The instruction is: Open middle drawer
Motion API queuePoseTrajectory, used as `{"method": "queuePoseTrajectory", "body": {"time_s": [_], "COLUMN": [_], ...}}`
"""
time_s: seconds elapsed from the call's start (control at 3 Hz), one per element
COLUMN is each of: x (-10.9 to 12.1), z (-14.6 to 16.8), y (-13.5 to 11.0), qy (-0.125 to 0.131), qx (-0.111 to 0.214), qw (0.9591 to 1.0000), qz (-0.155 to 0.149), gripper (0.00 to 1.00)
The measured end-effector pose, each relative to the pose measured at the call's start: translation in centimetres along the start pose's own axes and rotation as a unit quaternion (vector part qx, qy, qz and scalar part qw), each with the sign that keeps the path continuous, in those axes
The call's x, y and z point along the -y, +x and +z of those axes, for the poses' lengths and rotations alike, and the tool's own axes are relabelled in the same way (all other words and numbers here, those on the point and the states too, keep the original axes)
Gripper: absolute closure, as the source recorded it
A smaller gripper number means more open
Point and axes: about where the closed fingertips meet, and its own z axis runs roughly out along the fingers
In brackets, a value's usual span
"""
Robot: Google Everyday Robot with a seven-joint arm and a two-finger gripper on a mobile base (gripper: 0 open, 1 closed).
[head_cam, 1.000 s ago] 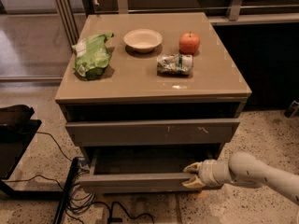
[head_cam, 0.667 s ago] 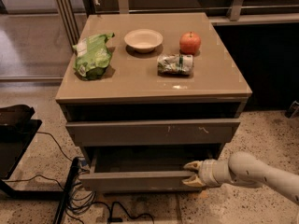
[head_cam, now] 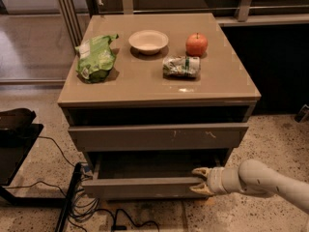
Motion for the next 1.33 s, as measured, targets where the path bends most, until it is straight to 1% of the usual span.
{"method": "queuePoseTrajectory", "body": {"time_s": [0.33, 0.67, 1.0, 1.33], "x": [-2.8, -2.7, -4.5, -4.5], "z": [-1.1, -1.5, -2.3, -2.3], "y": [0.8, 0.4, 1.0, 0.9], "qy": [-0.01, -0.01, -0.005, -0.005], "qx": [0.012, 0.012, 0.016, 0.016], "qw": [0.9999, 0.9999, 0.9999, 0.9999], "qz": [-0.001, -0.001, 0.001, 0.001], "gripper": [0.83, 1.0, 1.0, 0.81]}}
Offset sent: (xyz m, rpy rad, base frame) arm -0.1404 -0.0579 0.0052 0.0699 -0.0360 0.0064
